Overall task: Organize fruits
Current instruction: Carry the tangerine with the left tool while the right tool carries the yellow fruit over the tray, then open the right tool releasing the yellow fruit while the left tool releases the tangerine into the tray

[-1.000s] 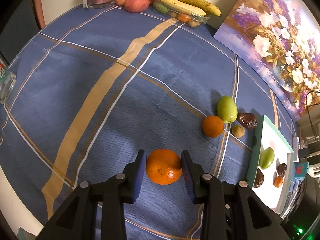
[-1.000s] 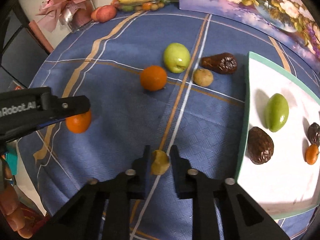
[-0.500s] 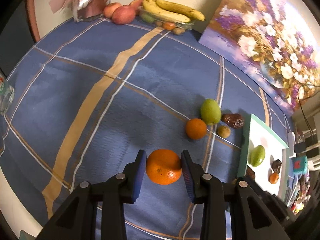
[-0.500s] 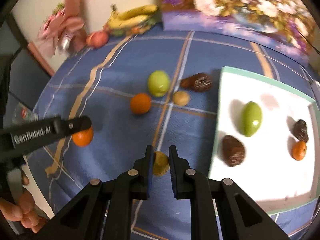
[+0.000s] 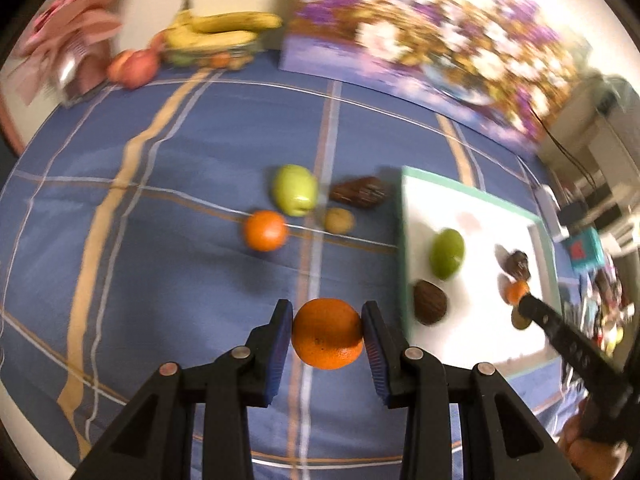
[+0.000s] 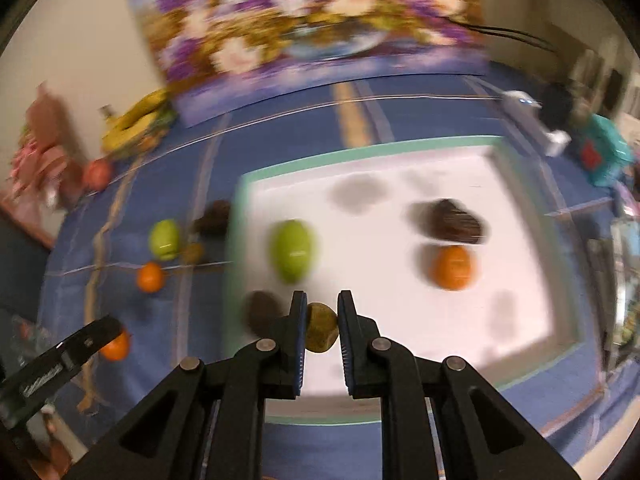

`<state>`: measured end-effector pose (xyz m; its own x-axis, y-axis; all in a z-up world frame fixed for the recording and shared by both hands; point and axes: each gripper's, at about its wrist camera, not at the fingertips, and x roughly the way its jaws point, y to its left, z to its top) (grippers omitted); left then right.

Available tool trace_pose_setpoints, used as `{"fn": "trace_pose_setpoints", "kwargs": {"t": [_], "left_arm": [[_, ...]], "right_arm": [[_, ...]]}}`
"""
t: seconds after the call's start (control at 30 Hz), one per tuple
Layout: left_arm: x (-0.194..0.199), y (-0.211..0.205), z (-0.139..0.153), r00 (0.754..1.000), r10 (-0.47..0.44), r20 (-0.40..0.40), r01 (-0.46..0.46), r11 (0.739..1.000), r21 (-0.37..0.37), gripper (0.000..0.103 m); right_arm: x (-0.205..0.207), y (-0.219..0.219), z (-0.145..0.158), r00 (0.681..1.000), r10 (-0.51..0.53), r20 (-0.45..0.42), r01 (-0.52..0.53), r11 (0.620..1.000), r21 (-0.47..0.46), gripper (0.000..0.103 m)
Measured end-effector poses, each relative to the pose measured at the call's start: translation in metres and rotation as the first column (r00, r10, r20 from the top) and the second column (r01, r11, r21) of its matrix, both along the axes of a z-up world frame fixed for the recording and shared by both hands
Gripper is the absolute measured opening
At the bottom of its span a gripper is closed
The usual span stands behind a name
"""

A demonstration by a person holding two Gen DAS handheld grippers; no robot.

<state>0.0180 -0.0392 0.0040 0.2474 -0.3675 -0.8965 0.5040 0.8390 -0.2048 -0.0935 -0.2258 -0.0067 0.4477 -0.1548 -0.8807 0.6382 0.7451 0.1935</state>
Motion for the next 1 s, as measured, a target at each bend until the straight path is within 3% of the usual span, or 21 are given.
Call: {"fn": "trace_pose_setpoints", "kwargs": {"t": [0.17, 0.47, 1.0], "left_arm": [[-0.028, -0.034, -0.002, 0.993, -0.114, 0.011, 0.114, 0.993, 0.016, 0.038], [-0.070, -0.078, -0.007, 0.960, -0.280, 0.026, 0.279, 0.960, 0.033, 0.038], [-0.078, -0.093, -0.030, 0.946, -0.325, -0.010, 0.325, 0.942, 0.081, 0.038]], "right_arm": [[-0.022, -0.028, -0.001, 0.995, -0.093, -0.022, 0.092, 0.996, -0.003, 0.016], [-0.058, -0.056, 0.002, 0.984, -0.179, -0.028, 0.179, 0.984, 0.001, 0.016], [-0.064, -0.060, -0.004, 0.983, -0.176, -0.059, 0.176, 0.984, 0.005, 0.016]]}}
